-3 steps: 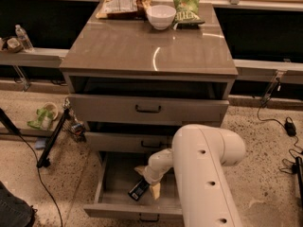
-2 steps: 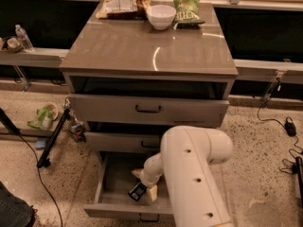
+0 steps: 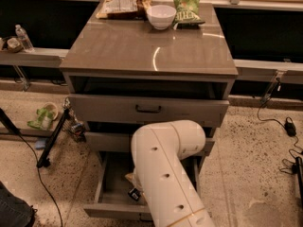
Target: Pick rxbar blueberry from bottom drawer and place on counter
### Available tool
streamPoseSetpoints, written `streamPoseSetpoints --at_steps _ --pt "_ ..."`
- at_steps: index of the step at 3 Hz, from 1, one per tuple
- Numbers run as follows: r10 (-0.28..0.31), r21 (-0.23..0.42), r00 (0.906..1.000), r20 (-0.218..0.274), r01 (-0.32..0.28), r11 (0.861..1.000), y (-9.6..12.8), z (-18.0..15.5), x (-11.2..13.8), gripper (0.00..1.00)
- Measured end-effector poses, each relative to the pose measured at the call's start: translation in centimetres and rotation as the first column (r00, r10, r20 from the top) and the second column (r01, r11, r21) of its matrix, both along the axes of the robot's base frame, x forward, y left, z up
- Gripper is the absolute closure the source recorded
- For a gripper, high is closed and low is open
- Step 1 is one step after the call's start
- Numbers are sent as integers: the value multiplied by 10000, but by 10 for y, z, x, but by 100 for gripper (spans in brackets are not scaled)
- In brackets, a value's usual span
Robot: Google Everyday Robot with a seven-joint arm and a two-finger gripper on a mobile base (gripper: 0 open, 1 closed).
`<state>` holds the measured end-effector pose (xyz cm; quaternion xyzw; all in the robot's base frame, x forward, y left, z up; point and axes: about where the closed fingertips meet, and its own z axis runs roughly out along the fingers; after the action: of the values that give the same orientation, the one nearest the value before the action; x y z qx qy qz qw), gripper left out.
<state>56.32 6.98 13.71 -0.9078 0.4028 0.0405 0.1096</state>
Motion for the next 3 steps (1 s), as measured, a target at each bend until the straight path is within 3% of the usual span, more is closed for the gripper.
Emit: streamPoseSetpoints --at_steps 2,3 --pt "478 -618 9989 -14 -478 9969 16 -8 -13 0" --pt "813 -890 9965 -209 -828 9926 14 -32 -16 0"
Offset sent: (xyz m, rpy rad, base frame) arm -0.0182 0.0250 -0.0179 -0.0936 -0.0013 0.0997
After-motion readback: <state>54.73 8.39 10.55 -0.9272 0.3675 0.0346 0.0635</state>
